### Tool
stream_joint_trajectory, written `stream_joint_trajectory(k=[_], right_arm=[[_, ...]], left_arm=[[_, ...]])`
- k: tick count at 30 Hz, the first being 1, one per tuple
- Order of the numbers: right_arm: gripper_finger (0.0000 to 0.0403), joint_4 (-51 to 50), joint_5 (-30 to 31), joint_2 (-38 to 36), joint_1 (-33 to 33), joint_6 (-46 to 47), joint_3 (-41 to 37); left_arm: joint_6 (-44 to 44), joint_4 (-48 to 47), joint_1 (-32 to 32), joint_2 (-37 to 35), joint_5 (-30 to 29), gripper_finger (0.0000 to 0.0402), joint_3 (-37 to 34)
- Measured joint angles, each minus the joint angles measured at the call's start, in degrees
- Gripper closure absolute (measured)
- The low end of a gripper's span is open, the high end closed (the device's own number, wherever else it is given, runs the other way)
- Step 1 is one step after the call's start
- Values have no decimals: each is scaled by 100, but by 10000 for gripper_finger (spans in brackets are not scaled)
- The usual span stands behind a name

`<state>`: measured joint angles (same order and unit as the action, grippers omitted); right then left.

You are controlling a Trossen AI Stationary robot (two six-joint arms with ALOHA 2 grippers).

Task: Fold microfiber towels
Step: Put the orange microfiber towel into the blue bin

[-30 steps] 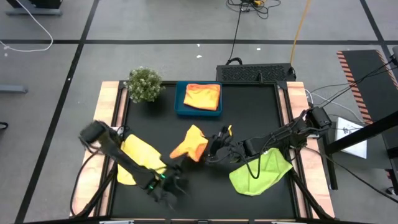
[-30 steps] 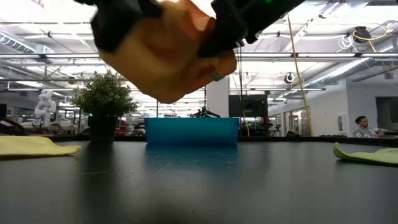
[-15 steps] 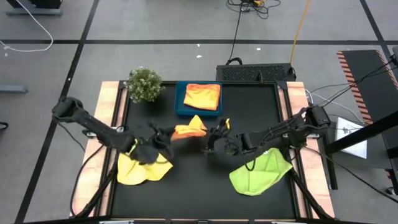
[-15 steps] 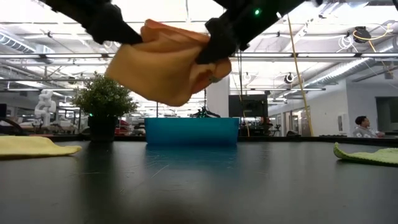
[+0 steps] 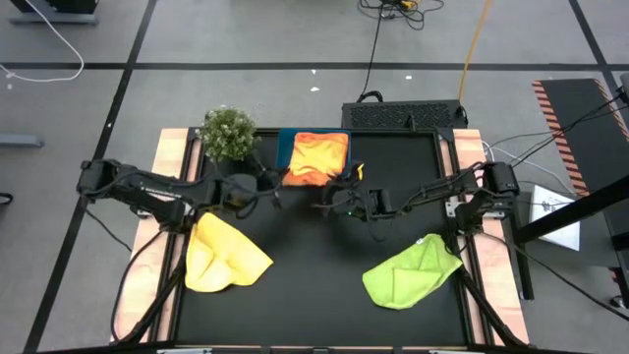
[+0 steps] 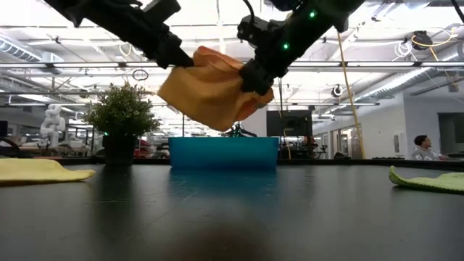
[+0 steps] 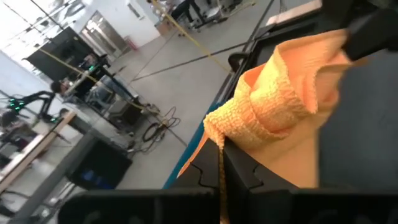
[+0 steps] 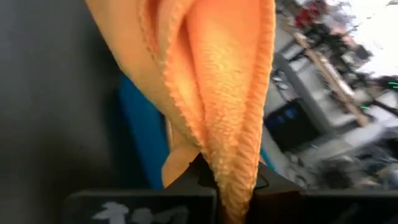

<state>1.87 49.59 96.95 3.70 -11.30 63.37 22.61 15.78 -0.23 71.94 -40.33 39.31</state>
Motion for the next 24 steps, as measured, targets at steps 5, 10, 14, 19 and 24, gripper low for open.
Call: stream_joint_trajectory(k=[5, 10, 14, 19, 24], right_arm=[[403, -46, 264, 0, -127, -255, 0], [403, -43, 274, 0, -260, -687, 2], [403, -42, 270, 0, -428, -1108, 3], [403, -83, 261, 0, -653, -1531, 11], [403, -146, 250, -4, -923, -1825, 11]], left_arm=[[-78, 112, 569, 0, 658, 401, 0], [-193, 141, 1118, 2, 1234, 401, 0], [-166, 266, 1530, 10, 1692, 401, 2], [-197, 609, 2041, 227, 2349, 401, 4], [-236, 1172, 2562, 650, 3028, 402, 13]])
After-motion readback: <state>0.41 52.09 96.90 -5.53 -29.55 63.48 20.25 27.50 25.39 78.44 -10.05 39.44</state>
